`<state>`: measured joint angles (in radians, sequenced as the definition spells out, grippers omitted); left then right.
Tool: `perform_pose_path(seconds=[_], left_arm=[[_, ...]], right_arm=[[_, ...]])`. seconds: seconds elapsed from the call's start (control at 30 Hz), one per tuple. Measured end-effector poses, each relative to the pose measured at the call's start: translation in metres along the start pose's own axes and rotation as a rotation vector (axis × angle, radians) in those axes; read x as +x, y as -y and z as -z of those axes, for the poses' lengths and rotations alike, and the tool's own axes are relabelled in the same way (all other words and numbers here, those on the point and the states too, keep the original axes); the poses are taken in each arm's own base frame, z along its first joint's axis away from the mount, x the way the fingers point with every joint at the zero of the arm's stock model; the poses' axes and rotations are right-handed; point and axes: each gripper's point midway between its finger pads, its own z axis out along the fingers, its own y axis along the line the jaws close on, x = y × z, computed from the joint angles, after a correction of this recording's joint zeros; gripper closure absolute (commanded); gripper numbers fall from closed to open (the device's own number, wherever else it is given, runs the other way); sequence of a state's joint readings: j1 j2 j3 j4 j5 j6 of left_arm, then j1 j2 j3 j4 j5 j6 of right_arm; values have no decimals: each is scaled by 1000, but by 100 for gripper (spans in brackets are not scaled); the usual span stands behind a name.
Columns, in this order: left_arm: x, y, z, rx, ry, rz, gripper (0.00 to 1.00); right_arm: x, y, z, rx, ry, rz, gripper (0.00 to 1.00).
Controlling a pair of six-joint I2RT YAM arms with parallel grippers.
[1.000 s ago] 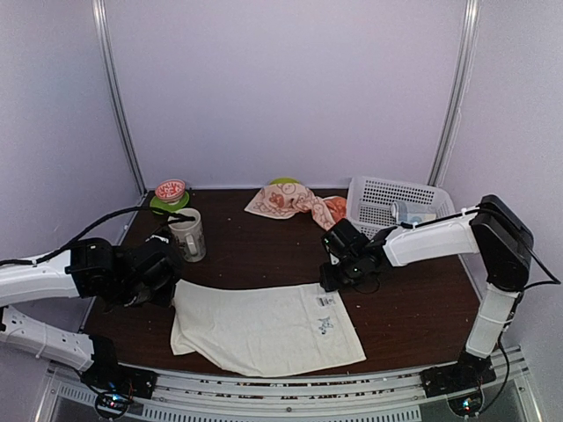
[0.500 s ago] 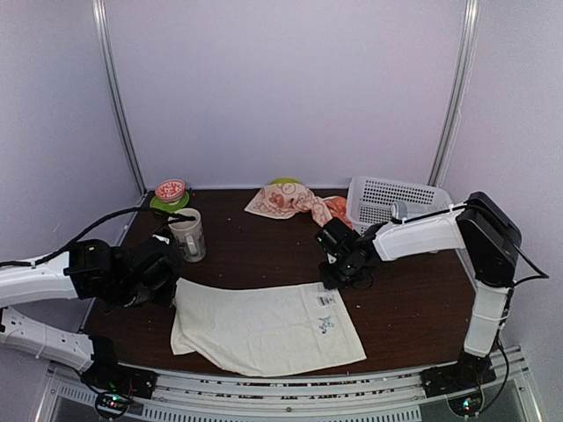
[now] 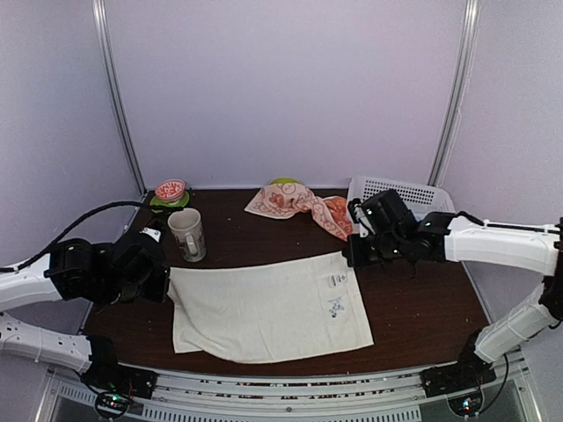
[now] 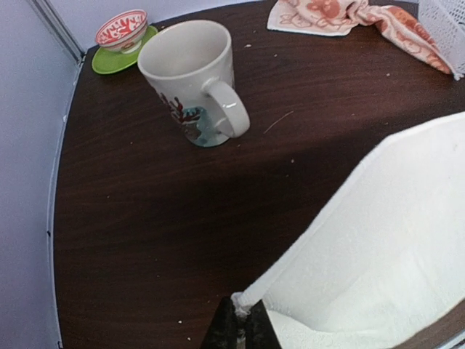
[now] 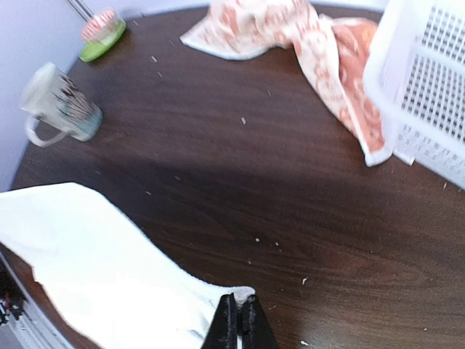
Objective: Roll the towels
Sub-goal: Flatten out the towel at the center of the board.
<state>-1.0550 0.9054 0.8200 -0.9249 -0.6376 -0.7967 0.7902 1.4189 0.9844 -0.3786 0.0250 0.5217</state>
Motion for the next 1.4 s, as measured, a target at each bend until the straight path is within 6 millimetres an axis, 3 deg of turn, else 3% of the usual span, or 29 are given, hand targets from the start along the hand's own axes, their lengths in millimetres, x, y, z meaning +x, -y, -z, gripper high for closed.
perform_pose_path(seconds=[0.07, 0.17, 0.3, 0.5, 0.6, 0.67, 0.73, 0.9, 0.97, 1.1, 1.23, 1.4], left_arm=[[-11, 4, 10, 59, 39, 15, 100], [-23, 9, 27, 158, 99, 35, 100], [-35, 17, 58, 339, 178, 42, 100], [-50, 30, 124, 657, 286, 36, 100], [-55, 39, 139, 740, 297, 21, 100], [-55, 45, 137, 747, 285, 4, 100], [-54, 52, 127, 720, 258, -17, 100], [-61, 70, 80, 564, 201, -61, 100], [-66, 72, 50, 486, 168, -51, 100], [-65, 67, -7, 355, 98, -28, 100], [-58, 59, -48, 269, 43, -20, 100], [-66, 54, -66, 238, 55, -6, 100]], right_arm=[[-27, -8, 41, -65, 121, 0, 100], [-46, -11, 97, -140, 260, 12, 100], [-49, -5, 170, -230, 403, 48, 100], [-44, -1, 278, -393, 590, 82, 100], [-42, 0, 309, -448, 642, 86, 100], [-39, 4, 305, -428, 631, 78, 100], [-36, 12, 284, -367, 597, 50, 100], [-18, 32, 193, -168, 425, -11, 100], [-7, 43, 154, -91, 356, -29, 100], [7, 74, 96, 49, 270, -88, 100], [5, 99, 68, 133, 259, -145, 100], [-8, 109, 52, 159, 287, -178, 100]])
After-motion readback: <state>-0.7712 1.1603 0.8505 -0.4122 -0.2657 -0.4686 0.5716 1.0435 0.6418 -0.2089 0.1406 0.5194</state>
